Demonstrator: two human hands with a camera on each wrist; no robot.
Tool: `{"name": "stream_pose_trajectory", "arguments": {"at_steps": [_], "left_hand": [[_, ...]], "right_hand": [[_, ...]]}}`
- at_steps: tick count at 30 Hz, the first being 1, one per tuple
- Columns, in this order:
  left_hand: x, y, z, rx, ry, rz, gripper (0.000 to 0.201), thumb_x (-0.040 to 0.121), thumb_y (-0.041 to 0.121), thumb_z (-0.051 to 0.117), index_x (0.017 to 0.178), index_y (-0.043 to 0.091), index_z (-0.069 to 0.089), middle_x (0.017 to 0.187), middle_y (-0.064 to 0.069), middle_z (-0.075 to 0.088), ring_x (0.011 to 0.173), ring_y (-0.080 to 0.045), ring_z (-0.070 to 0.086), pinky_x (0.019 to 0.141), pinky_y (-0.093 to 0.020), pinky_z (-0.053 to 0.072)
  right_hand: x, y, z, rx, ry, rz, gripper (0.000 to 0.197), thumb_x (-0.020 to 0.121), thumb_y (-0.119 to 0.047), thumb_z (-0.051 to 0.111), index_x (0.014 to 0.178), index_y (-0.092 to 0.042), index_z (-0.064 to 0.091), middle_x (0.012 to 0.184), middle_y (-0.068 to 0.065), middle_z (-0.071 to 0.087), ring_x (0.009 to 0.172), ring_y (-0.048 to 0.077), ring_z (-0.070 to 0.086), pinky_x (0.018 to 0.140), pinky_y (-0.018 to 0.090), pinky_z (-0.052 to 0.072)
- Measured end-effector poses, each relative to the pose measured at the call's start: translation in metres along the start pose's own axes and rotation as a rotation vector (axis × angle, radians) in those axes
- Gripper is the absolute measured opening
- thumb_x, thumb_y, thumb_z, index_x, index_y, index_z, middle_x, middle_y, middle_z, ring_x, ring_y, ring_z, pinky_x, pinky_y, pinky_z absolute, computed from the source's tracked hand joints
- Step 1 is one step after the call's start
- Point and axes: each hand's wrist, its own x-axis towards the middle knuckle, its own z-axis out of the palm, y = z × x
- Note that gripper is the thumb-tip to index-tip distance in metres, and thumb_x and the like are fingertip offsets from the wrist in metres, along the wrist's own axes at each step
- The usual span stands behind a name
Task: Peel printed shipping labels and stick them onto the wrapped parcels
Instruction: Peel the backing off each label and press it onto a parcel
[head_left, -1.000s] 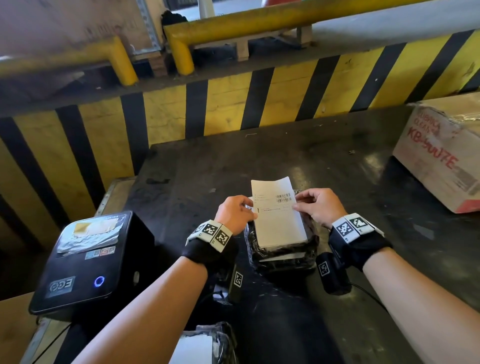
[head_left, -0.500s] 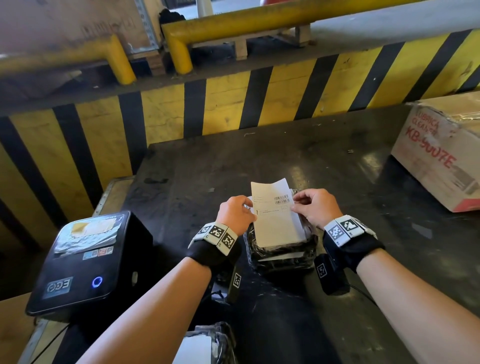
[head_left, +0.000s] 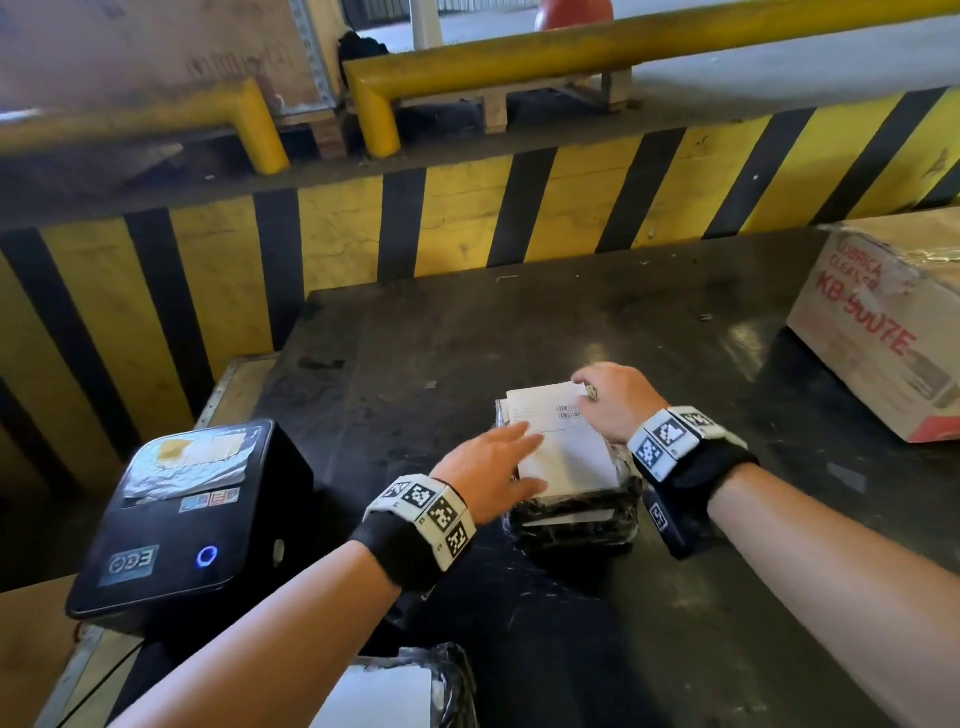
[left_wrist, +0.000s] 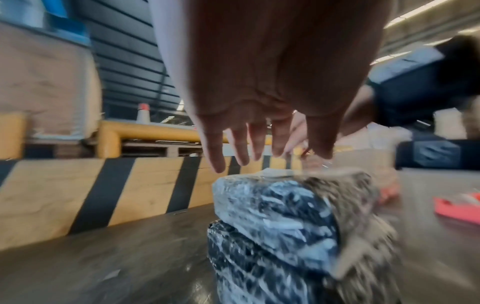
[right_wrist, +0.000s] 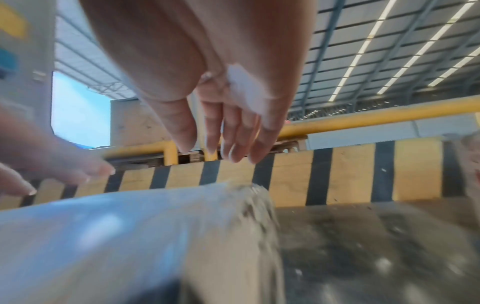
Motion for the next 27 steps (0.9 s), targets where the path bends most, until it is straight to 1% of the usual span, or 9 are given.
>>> {"name": "stream_pose_trajectory", "arguments": {"at_steps": [3,6,9,11,13,16,18,22,27], "left_hand": [[-0.005,-0.002,0.013,0.165,-0.068,0.086,0.062,0.097,0.044,0.042,0.15,0.022,0.02,0.16,-0.003,0.011,0.147,-0.022,0.014,0.119,-0.039,0.02],[-0.006,-0.007,0.024,0.19,-0.055,0.076,0.059,0.099,0.045,0.036,0.151,0.025,0.016,0.161,0.0,0.006,0.148,-0.02,0.008,0.118,-0.041,0.019],[-0.006,-0.007,0.028,0.159,-0.051,0.055,0.059,0.099,0.045,0.035,0.151,0.027,0.014,0.161,0.0,0.003,0.148,-0.019,0.005,0.119,-0.044,0.019],[-0.006,-0.006,0.029,0.154,-0.049,0.053,0.059,0.1,0.044,0.035,0.151,0.026,0.014,0.161,-0.001,0.003,0.148,-0.019,0.005,0.119,-0.043,0.018],[-0.006,-0.005,0.029,0.164,-0.043,0.059,0.058,0.1,0.044,0.033,0.152,0.026,0.013,0.161,-0.002,0.002,0.148,-0.02,0.004,0.12,-0.042,0.015],[-0.006,-0.005,0.031,0.193,-0.031,0.073,0.057,0.1,0.045,0.03,0.152,0.027,0.011,0.161,-0.002,0.002,0.148,-0.02,0.004,0.119,-0.041,0.012],[-0.006,-0.005,0.032,0.213,-0.028,0.072,0.057,0.101,0.046,0.028,0.152,0.027,0.011,0.161,-0.003,0.001,0.148,-0.021,0.004,0.119,-0.042,0.011],[-0.008,-0.003,0.035,0.209,-0.042,0.051,0.057,0.101,0.046,0.025,0.152,0.028,0.007,0.161,-0.003,-0.001,0.148,-0.02,0.001,0.119,-0.045,0.009],[-0.011,-0.001,0.034,0.186,-0.053,0.043,0.057,0.101,0.045,0.026,0.152,0.027,0.005,0.161,-0.001,-0.005,0.148,-0.018,-0.002,0.12,-0.046,0.008]], "right_hand": [[0.016,-0.024,0.002,-0.145,-0.258,-0.1,0.041,0.092,-0.017,0.044,0.133,-0.011,0.048,0.141,0.008,0.048,0.129,0.026,0.045,0.109,0.033,0.033],[0.018,-0.029,0.013,-0.314,-0.439,-0.073,0.027,0.091,-0.028,0.041,0.115,-0.018,0.05,0.13,0.003,0.056,0.117,0.026,0.053,0.102,0.044,0.037],[0.014,-0.018,0.004,-0.373,-0.414,-0.002,0.033,0.095,-0.034,0.037,0.123,-0.019,0.047,0.136,-0.001,0.05,0.125,0.024,0.047,0.106,0.047,0.027],[0.014,-0.015,-0.007,-0.41,-0.417,0.048,0.041,0.097,-0.037,0.038,0.132,-0.018,0.045,0.142,0.001,0.047,0.129,0.025,0.044,0.104,0.039,0.032],[0.017,-0.023,-0.015,-0.461,-0.43,0.06,0.041,0.097,-0.035,0.04,0.131,-0.015,0.049,0.139,0.005,0.05,0.126,0.026,0.047,0.097,0.033,0.037],[0.029,-0.047,-0.01,-0.46,-0.419,0.016,0.042,0.096,-0.033,0.04,0.135,-0.018,0.047,0.143,0.005,0.046,0.131,0.027,0.043,0.103,0.037,0.033],[0.037,-0.065,-0.001,-0.418,-0.439,-0.081,0.045,0.098,-0.029,0.037,0.141,-0.016,0.04,0.148,0.005,0.041,0.135,0.026,0.038,0.106,0.032,0.031],[0.045,-0.076,0.016,-0.433,-0.555,-0.152,0.036,0.098,-0.023,0.035,0.128,-0.008,0.05,0.136,0.011,0.053,0.124,0.03,0.048,0.098,0.03,0.038],[0.05,-0.055,0.005,-0.452,-0.606,-0.036,0.037,0.097,-0.028,0.037,0.12,-0.007,0.056,0.13,0.013,0.056,0.115,0.03,0.053,0.092,0.03,0.04]]}}
